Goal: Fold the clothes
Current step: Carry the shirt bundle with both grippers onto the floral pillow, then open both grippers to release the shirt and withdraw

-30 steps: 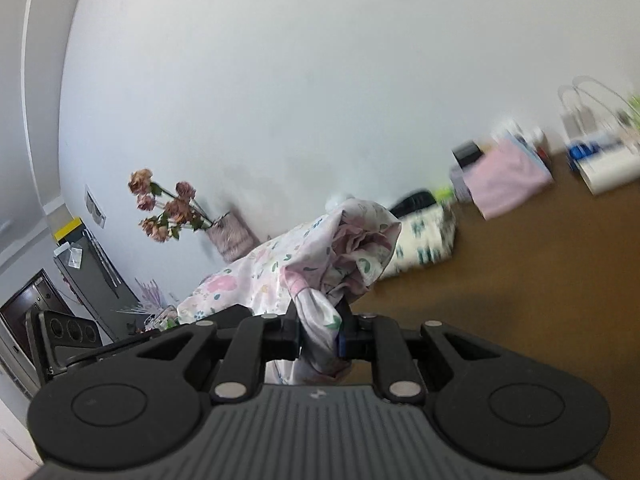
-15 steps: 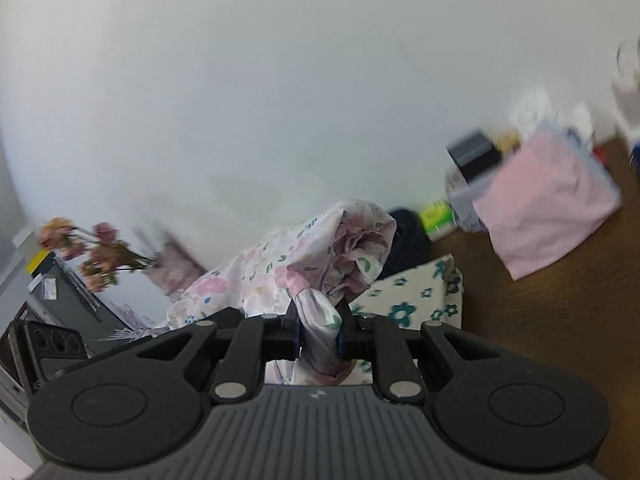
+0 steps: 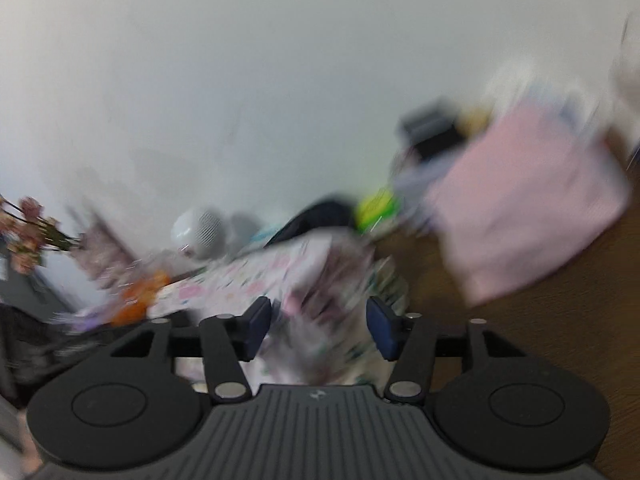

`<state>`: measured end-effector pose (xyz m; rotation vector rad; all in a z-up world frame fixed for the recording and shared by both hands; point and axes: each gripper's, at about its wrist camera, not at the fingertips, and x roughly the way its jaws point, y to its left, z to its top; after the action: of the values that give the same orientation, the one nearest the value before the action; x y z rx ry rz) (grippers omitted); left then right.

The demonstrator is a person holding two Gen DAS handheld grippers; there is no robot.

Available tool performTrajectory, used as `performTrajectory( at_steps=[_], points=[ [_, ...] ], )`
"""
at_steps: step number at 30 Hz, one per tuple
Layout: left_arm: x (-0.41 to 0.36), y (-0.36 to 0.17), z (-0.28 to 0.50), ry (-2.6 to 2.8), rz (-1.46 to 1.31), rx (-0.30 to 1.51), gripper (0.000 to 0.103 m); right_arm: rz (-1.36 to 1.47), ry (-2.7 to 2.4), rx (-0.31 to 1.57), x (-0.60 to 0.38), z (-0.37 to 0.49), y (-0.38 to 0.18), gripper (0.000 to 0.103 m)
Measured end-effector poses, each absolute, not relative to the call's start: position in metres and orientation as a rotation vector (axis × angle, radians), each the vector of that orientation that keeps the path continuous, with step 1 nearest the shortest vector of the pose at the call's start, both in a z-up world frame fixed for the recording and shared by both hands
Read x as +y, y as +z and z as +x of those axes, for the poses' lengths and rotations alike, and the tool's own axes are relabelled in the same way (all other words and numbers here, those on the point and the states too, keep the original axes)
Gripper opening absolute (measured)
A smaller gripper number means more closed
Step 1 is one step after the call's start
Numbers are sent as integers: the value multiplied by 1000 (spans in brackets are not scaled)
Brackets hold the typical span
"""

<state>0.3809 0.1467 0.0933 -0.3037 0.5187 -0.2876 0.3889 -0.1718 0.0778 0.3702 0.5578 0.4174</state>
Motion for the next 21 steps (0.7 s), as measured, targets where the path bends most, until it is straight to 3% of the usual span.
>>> performTrajectory(
  at_steps=[1,3,6,10,12,14,16,18,20,21],
  points=[
    [145,105,374,-247,-247,477,36,326,369,508,-176,381,86,51],
    [134,121,369,-236,-199,425,31,252,315,407,-176,364,102,19],
    [102,114,381,-258,-123,473,10,224,399,368,-153,360,107,10],
    [92,80,389,-231,-151,562,8,92,390,482,-105,382,74,9],
    [98,82,374,-250,-177,525,16,86,339,509,-106,380,64,9],
    [102,99,350,-247,-170,464,36,117,324,467,-118,360,77,13],
    [98,121,321,-199,-125,393,42,124,327,409,-130,332,97,24],
    [95,138,285,-157,-92,349,49,107,322,370,-141,298,115,45],
    [91,149,247,-121,-91,333,72,107,317,355,-152,266,127,50],
    [89,148,228,-117,-98,345,77,113,319,350,-159,248,132,58]
  ],
)
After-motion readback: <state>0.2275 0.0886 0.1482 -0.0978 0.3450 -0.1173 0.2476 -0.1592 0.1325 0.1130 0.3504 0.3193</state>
